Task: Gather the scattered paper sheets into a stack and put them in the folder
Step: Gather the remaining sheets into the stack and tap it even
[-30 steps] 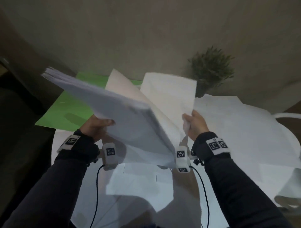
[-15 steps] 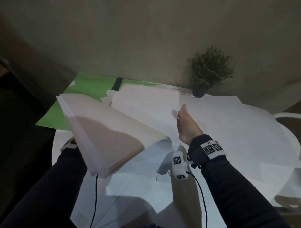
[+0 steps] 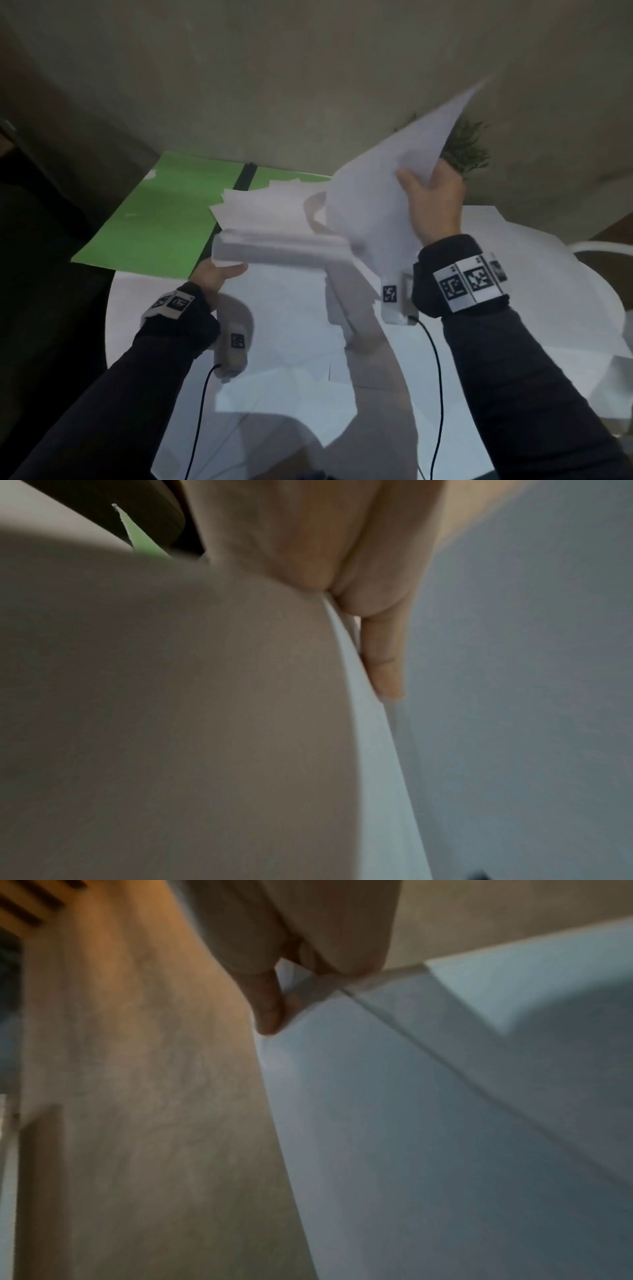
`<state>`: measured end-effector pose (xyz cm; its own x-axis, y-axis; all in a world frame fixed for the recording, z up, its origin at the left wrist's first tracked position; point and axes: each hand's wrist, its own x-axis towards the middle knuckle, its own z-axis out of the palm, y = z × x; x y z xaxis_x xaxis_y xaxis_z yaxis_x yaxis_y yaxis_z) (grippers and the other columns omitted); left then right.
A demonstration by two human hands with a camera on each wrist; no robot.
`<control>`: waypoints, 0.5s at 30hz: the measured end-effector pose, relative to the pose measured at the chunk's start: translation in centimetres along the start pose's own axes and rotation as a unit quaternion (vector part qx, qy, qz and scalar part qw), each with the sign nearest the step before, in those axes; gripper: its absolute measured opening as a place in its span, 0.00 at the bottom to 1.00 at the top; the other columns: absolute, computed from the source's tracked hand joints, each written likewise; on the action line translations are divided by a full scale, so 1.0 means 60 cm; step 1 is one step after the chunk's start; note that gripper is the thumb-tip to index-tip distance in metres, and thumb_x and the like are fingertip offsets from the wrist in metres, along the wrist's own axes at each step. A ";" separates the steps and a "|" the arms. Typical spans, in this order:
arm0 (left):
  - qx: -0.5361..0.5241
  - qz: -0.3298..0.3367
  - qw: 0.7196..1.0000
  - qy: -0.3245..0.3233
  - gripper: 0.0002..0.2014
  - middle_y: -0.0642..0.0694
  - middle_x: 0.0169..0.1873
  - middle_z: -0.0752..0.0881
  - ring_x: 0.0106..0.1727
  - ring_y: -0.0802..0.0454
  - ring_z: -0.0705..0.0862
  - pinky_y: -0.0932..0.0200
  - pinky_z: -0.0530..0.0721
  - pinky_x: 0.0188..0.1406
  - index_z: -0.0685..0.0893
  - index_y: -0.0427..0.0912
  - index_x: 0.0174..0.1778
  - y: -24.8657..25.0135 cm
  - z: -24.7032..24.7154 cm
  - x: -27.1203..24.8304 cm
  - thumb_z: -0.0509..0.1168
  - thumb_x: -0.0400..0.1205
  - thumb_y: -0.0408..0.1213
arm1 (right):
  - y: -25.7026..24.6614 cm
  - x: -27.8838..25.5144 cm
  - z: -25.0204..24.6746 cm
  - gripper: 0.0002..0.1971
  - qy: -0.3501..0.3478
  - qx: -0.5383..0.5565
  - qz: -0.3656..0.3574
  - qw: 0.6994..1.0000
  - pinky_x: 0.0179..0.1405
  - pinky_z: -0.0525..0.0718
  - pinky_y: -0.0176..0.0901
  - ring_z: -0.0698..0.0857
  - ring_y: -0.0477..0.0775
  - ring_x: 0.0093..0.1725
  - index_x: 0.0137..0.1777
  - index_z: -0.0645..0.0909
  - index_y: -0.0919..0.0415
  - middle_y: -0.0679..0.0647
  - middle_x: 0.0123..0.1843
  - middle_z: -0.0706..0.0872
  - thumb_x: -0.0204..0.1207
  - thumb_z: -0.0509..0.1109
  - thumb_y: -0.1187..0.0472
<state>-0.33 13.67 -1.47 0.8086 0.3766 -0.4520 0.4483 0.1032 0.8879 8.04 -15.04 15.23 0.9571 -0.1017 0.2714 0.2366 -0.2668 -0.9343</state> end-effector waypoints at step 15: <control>0.058 -0.099 0.993 0.015 0.29 0.26 0.55 0.83 0.44 0.41 0.80 0.46 0.81 0.48 0.75 0.26 0.67 -0.057 -0.019 0.002 0.68 0.77 0.44 | 0.110 -0.042 0.038 0.18 -0.159 -0.009 0.246 0.956 0.57 0.84 0.48 0.86 0.57 0.54 0.64 0.79 0.70 0.62 0.61 0.86 0.73 0.73 0.70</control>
<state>-2.20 14.42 -4.45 0.6893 0.3874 -0.6122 0.6395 0.0719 0.7655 7.57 -14.34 7.84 0.9552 0.0764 -0.2861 -0.2552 -0.2777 -0.9261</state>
